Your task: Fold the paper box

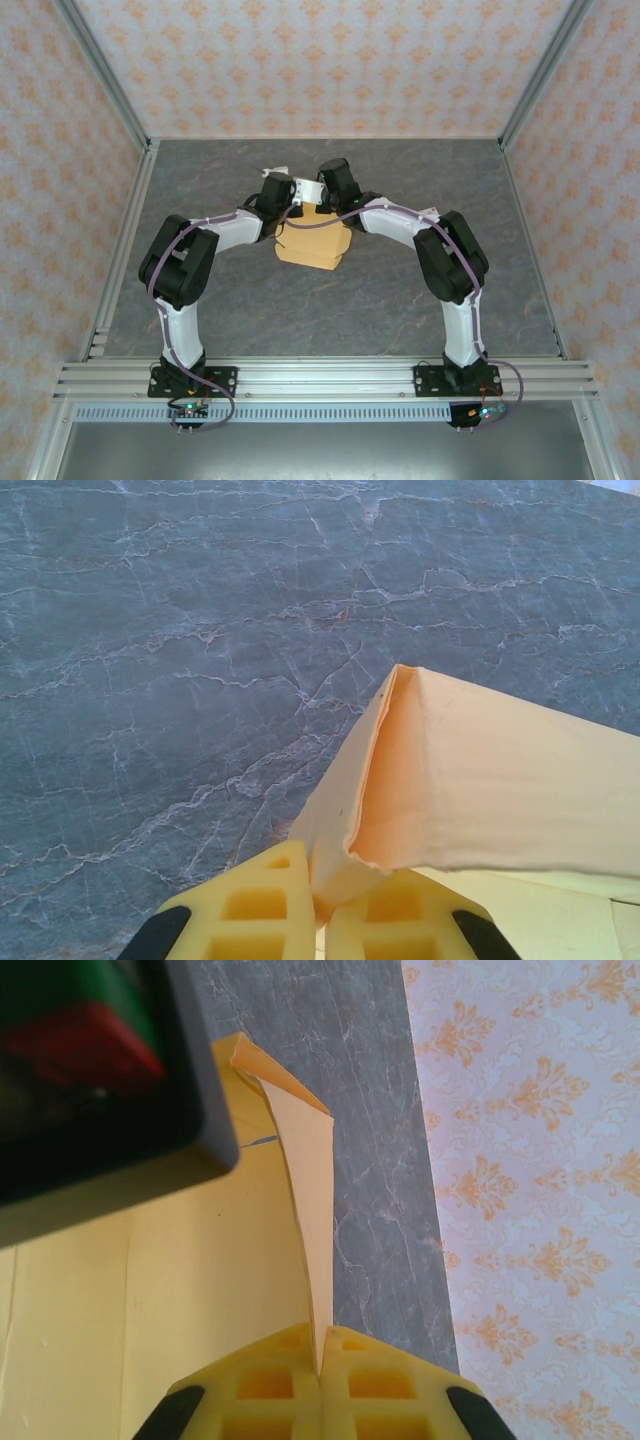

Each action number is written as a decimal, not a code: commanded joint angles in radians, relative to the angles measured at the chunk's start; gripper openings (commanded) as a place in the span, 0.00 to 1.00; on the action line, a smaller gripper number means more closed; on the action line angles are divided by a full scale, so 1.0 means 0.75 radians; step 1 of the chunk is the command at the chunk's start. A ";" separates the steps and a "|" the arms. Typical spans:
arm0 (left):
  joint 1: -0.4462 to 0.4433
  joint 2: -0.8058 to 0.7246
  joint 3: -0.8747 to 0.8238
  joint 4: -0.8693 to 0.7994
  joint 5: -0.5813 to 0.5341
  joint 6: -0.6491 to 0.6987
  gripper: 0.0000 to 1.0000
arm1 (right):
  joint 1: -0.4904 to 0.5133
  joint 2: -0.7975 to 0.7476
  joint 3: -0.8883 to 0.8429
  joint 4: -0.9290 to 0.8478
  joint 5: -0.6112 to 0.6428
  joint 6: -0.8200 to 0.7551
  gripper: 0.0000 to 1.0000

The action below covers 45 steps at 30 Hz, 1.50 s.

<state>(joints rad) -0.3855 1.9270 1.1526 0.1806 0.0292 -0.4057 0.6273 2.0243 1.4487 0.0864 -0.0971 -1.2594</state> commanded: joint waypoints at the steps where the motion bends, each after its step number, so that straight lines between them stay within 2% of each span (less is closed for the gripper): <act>1: 0.072 -0.012 -0.047 0.056 -0.057 0.006 0.01 | 0.022 -0.099 -0.020 0.030 -0.117 0.051 0.09; 8: 0.095 -0.015 -0.063 0.038 0.020 0.086 0.00 | -0.009 -0.158 -0.057 0.044 -0.104 0.117 0.28; 15: 0.110 -0.089 -0.070 0.009 0.083 0.154 0.00 | -0.016 -0.235 -0.111 0.069 -0.110 0.239 0.37; 17: 0.120 -0.096 -0.071 -0.005 0.107 0.170 0.00 | -0.015 -0.287 -0.135 0.074 -0.114 0.346 0.39; 22: 0.154 -0.122 -0.111 0.019 0.170 0.172 0.00 | -0.053 -0.471 -0.256 0.068 -0.045 0.850 0.50; 24: 0.158 -0.127 -0.117 0.029 0.192 0.181 0.00 | -0.093 -0.538 -0.328 0.050 -0.062 0.997 0.61; 25: 0.160 -0.127 -0.117 0.031 0.206 0.184 0.00 | -0.124 -0.567 -0.371 0.049 -0.096 1.074 0.66; 28: 0.162 -0.127 -0.121 0.040 0.240 0.203 0.00 | -0.246 -0.621 -0.442 0.038 -0.257 1.249 0.72; 32: 0.164 -0.132 -0.127 0.048 0.250 0.210 0.00 | -0.404 -0.568 -0.462 0.050 -0.459 1.483 0.73; 38: 0.166 -0.140 -0.126 0.026 0.242 0.232 0.00 | -0.458 -0.475 -0.483 0.122 -0.672 1.565 0.73; 42: 0.166 -0.155 -0.132 0.012 0.223 0.242 0.00 | -0.454 -0.531 -0.437 0.061 -0.614 1.581 0.73; 45: 0.164 -0.164 -0.134 0.007 0.209 0.242 0.00 | -0.378 -0.556 -0.290 -0.174 -0.422 1.631 0.70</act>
<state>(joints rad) -0.2665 1.8553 1.0679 0.2008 0.2024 -0.2481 0.2947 1.6627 1.1133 0.0704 -0.5026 -0.1020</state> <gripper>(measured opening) 0.050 0.713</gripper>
